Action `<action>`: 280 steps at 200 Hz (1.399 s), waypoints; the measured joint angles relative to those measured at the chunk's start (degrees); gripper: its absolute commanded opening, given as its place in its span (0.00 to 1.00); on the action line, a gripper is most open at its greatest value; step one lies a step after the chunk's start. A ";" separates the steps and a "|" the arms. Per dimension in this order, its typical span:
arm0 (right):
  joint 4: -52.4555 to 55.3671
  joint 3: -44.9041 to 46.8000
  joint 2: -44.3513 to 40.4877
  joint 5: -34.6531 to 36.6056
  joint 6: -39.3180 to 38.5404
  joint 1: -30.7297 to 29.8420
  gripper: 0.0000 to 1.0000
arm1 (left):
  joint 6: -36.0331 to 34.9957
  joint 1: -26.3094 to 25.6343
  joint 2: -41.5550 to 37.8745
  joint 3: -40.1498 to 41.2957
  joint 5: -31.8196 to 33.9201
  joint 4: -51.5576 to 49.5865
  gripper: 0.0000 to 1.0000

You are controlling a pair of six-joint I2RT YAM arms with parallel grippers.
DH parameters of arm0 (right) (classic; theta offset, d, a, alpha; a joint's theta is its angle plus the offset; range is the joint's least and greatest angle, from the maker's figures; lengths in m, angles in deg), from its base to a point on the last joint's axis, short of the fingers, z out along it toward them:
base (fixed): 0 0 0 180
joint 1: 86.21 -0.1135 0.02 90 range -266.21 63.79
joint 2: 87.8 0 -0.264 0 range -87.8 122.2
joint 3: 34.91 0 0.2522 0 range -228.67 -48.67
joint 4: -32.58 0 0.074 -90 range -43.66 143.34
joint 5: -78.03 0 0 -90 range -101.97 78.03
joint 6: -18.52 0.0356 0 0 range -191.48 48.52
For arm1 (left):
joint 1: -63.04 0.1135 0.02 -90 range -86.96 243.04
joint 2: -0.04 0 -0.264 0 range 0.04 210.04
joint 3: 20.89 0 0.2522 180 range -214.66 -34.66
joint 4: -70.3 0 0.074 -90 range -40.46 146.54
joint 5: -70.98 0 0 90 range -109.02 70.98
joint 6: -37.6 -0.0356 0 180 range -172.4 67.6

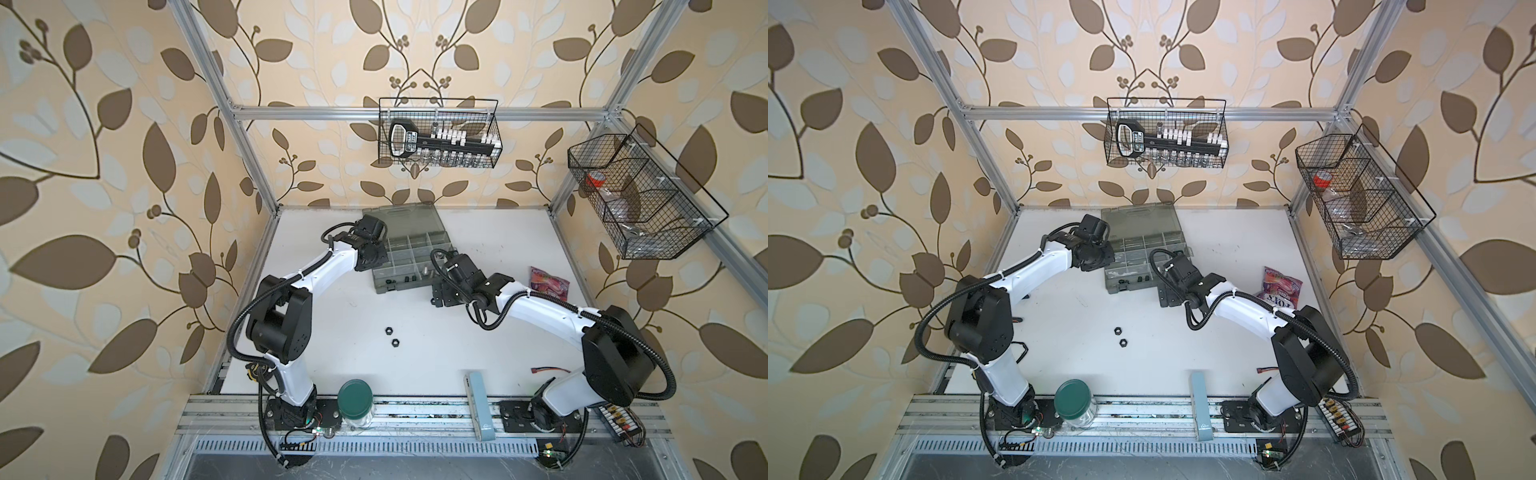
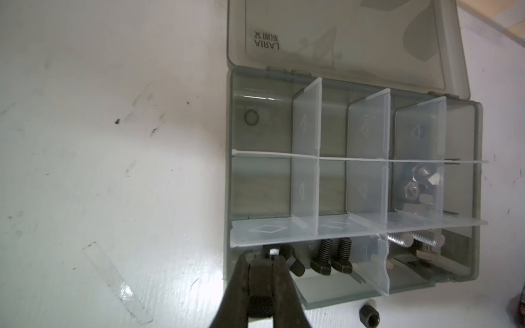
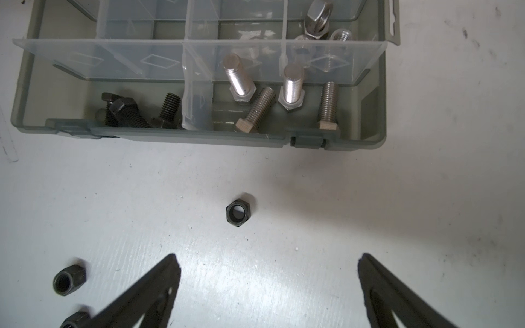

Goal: Sort the screws and nuts into containers
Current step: Place the nut into the container, then pick up the nut from the center of the table.

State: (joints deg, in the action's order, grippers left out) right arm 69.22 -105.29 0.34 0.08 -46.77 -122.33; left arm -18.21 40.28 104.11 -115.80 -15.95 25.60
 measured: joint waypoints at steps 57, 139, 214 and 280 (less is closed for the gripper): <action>-0.02 0.04 0.00 -0.02 1.25 0.00 0.97 | -1.14 0.00 7.85 -5.20 -1.81 -0.79 0.00; -0.07 0.04 0.59 -0.59 1.25 -0.09 0.88 | -1.88 0.00 11.50 -8.13 -4.15 -0.90 0.37; -0.22 0.02 3.34 -2.19 1.18 -0.28 0.74 | -2.12 0.00 9.53 -5.53 -4.48 -0.11 0.41; -1.33 -0.28 6.95 -3.89 1.05 -1.51 0.64 | -0.35 0.00 -8.72 6.62 -3.41 1.49 0.92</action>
State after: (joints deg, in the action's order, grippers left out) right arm 67.88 -105.58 7.29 -3.81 -45.72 -123.84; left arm -18.56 40.28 95.39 -109.18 -19.36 27.09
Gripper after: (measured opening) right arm 0.652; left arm 0.817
